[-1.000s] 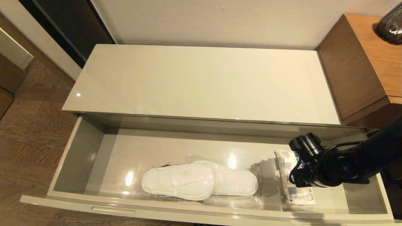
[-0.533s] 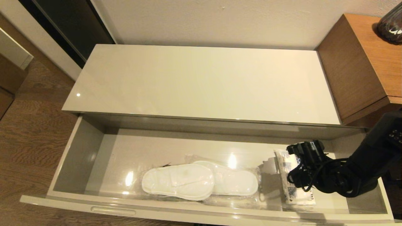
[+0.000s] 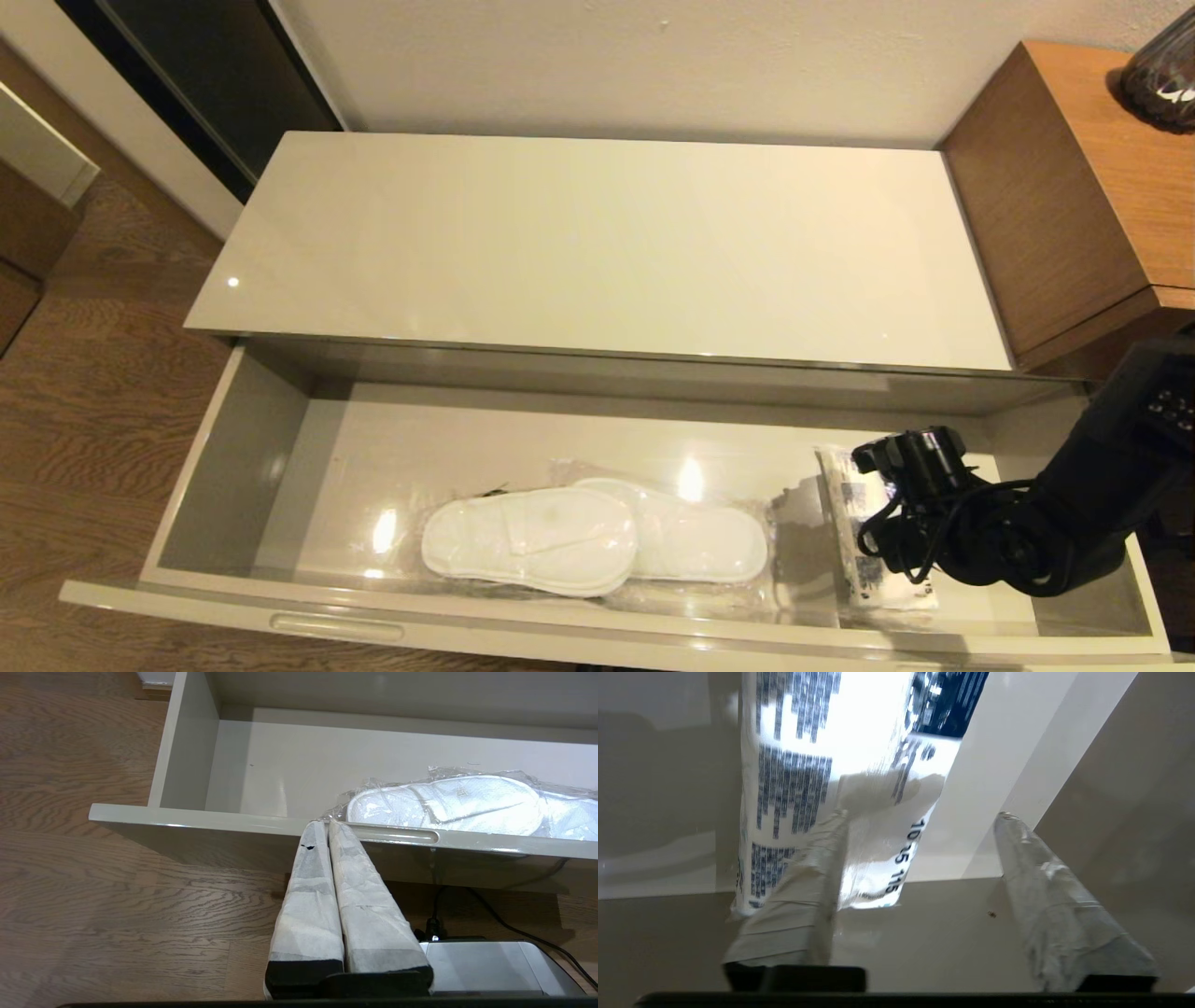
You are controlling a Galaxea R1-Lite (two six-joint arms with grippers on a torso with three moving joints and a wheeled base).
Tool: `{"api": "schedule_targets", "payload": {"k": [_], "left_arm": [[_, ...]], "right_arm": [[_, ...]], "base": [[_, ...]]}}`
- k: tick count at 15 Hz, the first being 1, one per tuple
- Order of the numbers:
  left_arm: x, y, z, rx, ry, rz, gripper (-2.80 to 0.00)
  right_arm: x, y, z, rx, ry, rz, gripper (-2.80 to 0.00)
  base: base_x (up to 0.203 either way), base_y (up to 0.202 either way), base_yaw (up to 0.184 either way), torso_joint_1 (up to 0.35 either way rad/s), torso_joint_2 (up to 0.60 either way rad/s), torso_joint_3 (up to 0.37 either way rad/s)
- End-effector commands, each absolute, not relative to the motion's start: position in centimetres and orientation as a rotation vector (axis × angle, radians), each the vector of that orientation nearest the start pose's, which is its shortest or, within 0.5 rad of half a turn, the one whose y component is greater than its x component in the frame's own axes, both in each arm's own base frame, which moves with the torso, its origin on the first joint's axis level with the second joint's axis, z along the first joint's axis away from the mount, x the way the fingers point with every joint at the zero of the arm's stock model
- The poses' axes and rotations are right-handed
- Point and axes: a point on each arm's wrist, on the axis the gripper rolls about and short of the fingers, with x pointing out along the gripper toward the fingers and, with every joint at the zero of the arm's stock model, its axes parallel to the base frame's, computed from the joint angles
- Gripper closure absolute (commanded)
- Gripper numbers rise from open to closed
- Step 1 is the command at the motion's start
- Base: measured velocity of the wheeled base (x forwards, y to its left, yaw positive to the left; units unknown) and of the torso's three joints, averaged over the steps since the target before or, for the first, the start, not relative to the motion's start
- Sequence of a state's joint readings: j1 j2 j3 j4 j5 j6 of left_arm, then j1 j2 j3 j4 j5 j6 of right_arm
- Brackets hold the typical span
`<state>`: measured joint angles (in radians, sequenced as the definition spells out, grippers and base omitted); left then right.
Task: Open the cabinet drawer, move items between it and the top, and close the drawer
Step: Take out the tissue from the drawer
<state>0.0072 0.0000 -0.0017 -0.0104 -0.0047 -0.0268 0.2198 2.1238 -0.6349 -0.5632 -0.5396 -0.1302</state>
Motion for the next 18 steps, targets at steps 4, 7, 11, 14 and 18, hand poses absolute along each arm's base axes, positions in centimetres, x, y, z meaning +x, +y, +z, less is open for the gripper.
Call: {"api": "schedule_targets", "payload": {"k": [4,7,11,14,18], "left_arm": [[-2.3,0.0,7.7,-0.028,-0.012,0.003,0.00],[-2.3,0.0,7.7,-0.028,-0.012,0.003,0.00],[-2.3,0.0,7.7,-0.028,-0.012,0.003,0.00],[-2.3,0.0,7.7,-0.028,-0.012,0.003,0.00],[-2.3,0.0,7.7,-0.028,-0.011,0.003,0.00]], "right_arm": [[31.8,5.9,-0.4,-0.470,0.884,-0.241,-2.80],[33.2,6.0,-2.7,-0.462,0.861,-0.249,-2.80],[34.7,5.1,-4.6,-0.491,0.780,-0.271,-2.80],[34.6,4.8,-4.6,-0.497,0.790,-0.274,-2.80],[34.5,4.7,-4.2,-0.502,0.789,-0.292,0.00]], "base": [[0.000,0.000,0.000,0.000,0.00,0.000],[0.000,0.000,0.000,0.000,0.00,0.000],[0.000,0.000,0.000,0.000,0.00,0.000],[0.000,0.000,0.000,0.000,0.00,0.000],[0.000,0.000,0.000,0.000,0.00,0.000]]}}
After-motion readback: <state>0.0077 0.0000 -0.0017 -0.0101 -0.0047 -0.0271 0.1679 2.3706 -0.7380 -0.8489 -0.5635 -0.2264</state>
